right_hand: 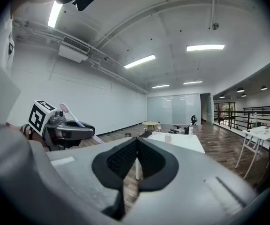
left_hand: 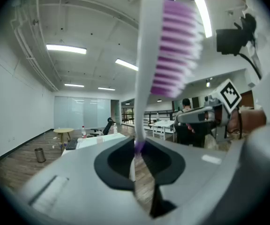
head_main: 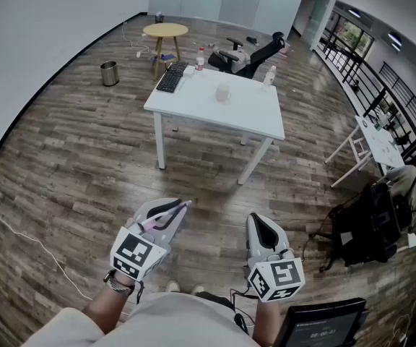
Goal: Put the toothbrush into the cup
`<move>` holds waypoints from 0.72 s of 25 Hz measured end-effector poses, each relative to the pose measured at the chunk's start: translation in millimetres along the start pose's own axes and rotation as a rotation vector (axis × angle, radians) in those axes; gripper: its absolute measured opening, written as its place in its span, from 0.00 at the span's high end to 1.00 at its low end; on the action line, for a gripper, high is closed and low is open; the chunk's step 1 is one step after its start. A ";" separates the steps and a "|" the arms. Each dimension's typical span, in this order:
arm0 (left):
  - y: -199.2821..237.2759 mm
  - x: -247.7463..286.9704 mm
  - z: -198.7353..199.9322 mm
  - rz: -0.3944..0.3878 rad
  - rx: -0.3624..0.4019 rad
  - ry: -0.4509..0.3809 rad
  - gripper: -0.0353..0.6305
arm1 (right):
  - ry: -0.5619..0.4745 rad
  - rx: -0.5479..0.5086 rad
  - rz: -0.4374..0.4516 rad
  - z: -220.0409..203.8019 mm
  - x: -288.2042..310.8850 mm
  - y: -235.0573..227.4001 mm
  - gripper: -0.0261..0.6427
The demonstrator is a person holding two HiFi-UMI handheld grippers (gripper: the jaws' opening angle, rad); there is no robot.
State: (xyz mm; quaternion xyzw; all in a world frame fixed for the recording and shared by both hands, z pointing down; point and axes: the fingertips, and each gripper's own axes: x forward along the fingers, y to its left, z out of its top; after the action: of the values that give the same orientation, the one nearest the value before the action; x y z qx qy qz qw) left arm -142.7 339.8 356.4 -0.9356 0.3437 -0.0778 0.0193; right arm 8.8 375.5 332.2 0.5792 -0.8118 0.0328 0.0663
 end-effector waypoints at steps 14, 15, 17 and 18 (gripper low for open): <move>4.2 -22.0 -12.3 -0.006 -0.020 0.017 0.87 | 0.022 0.022 -0.011 -11.8 -3.7 23.7 0.96; 4.1 -21.2 -14.3 -0.007 -0.023 0.022 0.87 | 0.025 0.024 -0.011 -13.4 -2.8 23.2 0.96; 4.4 -18.0 -17.5 -0.011 -0.023 0.032 0.86 | 0.032 0.028 -0.012 -17.0 0.4 20.5 0.96; 4.8 -15.9 -18.0 -0.012 -0.021 0.034 0.86 | 0.035 0.030 -0.015 -18.9 2.4 18.2 0.96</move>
State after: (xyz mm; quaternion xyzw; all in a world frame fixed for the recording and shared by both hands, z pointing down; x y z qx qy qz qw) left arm -160.6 346.7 371.6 -0.9364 0.3390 -0.0902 0.0029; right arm -7.8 381.7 351.7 0.5854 -0.8056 0.0549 0.0721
